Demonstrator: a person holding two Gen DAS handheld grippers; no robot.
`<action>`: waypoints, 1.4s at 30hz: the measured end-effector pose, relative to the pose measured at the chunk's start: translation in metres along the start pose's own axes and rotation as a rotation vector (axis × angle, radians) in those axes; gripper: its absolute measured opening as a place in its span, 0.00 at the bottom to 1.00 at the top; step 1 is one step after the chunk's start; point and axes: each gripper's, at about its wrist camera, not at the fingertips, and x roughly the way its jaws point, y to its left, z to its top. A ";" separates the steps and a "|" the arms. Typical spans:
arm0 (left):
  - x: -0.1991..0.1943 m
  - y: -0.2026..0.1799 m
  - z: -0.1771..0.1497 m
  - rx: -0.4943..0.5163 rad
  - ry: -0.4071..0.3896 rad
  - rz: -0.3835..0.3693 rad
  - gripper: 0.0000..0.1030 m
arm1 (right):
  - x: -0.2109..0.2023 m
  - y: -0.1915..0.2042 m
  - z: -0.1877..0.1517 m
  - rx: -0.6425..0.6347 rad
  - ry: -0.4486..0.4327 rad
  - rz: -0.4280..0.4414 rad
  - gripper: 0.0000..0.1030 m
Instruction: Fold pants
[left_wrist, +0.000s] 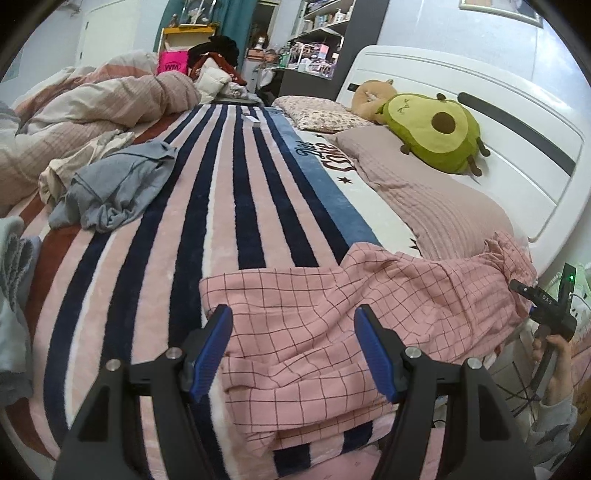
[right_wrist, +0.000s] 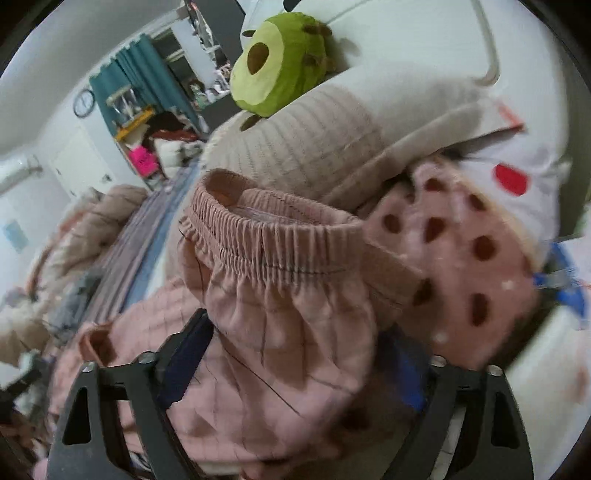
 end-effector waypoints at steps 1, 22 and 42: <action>0.002 0.000 0.000 -0.003 0.003 0.004 0.62 | 0.003 0.000 0.000 0.003 0.000 0.000 0.40; -0.024 0.022 0.004 -0.037 -0.076 -0.046 0.62 | -0.040 0.184 0.018 -0.281 -0.118 0.354 0.04; -0.040 0.100 -0.024 -0.079 -0.084 -0.162 0.68 | 0.087 0.421 -0.165 -0.949 0.571 0.559 0.26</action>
